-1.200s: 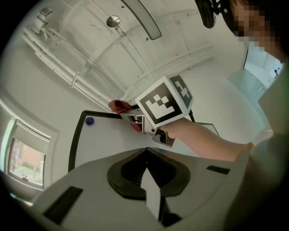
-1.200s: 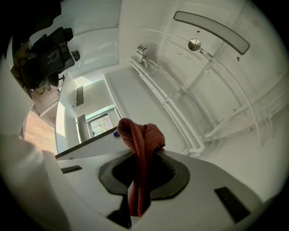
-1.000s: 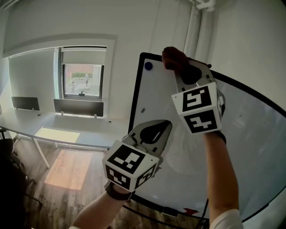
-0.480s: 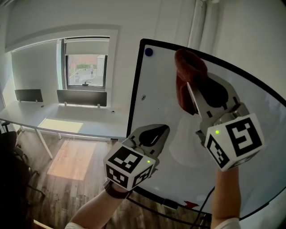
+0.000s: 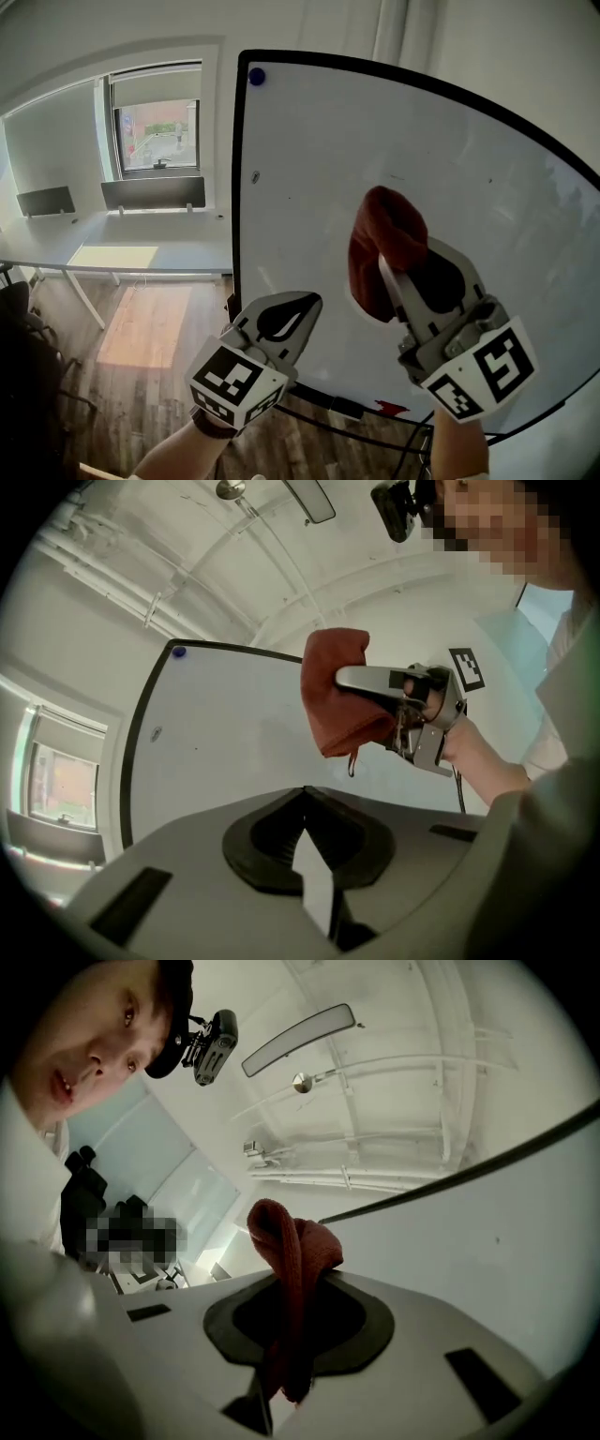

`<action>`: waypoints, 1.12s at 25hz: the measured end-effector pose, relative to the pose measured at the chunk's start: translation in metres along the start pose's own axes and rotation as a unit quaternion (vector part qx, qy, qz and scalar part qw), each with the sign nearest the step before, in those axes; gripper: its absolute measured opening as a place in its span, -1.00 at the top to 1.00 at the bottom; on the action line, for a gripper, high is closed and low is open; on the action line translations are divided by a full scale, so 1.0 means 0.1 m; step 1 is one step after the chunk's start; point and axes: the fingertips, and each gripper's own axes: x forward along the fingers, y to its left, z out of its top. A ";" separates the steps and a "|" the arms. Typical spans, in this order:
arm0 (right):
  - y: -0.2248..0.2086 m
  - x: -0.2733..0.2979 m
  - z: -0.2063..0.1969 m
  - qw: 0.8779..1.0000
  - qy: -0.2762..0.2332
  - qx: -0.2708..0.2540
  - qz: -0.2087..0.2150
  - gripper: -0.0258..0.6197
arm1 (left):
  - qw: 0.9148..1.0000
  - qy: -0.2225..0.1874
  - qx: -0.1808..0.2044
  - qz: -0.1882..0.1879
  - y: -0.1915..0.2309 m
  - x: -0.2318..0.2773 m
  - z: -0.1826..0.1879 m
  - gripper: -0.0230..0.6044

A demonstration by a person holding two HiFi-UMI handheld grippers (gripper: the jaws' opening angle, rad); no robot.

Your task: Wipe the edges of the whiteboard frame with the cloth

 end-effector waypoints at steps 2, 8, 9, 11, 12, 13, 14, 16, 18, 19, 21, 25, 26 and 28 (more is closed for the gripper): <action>-0.03 -0.17 -0.14 1.000 0.006 0.023 -0.002 0.73 | 1.000 0.002 0.001 -0.004 -0.14 0.02 -0.05 0.90; -0.08 -0.56 -0.67 0.997 0.030 0.073 -0.014 0.73 | 1.000 -0.008 0.009 -0.015 -0.53 0.16 -0.16 0.90; -0.08 -0.62 -0.78 0.996 0.033 0.083 -0.019 0.73 | 1.000 -0.009 0.007 -0.016 -0.57 0.19 -0.19 0.90; -0.07 -0.74 -0.97 0.994 0.041 0.097 -0.030 0.73 | 1.000 -0.013 0.005 -0.016 -0.66 0.23 -0.23 0.90; -0.05 -0.79 -1.05 0.993 0.045 0.102 -0.034 0.73 | 1.000 -0.015 0.005 -0.016 -0.70 0.24 -0.24 0.90; -0.03 -0.84 -1.13 0.992 0.049 0.108 -0.038 0.73 | 1.000 -0.018 0.004 -0.015 -0.74 0.25 -0.25 0.90; -0.02 -0.89 -1.20 0.991 0.052 0.114 -0.042 0.73 | 1.000 -0.019 0.005 -0.014 -0.78 0.26 -0.28 0.90; 0.02 -1.00 -1.34 0.989 0.056 0.128 -0.046 0.73 | 1.000 -0.015 0.004 -0.010 -0.86 0.28 -0.37 0.90; 0.06 -1.09 -1.49 0.987 0.063 0.141 -0.047 0.73 | 1.000 -0.008 -0.006 -0.008 -0.92 0.29 -0.49 0.90; 0.09 -1.13 -1.56 0.986 0.068 0.147 -0.047 0.73 | 1.000 -0.005 -0.014 -0.008 -0.95 0.30 -0.55 0.90; 0.15 -1.21 -1.71 0.983 0.077 0.159 -0.048 0.73 | 1.000 -0.003 -0.027 -0.008 -0.99 0.31 -0.66 0.90; 0.21 -1.32 -1.93 0.979 0.090 0.175 -0.058 0.73 | 0.999 -0.003 -0.042 -0.013 -1.07 0.37 -0.78 0.90; 0.22 -1.33 -1.97 0.978 0.092 0.176 -0.061 0.73 | 0.999 -0.002 -0.042 -0.014 -1.08 0.39 -0.80 0.90; 0.21 -1.35 -2.02 0.977 0.096 0.177 -0.066 0.73 | 0.999 -0.001 -0.043 -0.014 -1.09 0.41 -0.82 0.90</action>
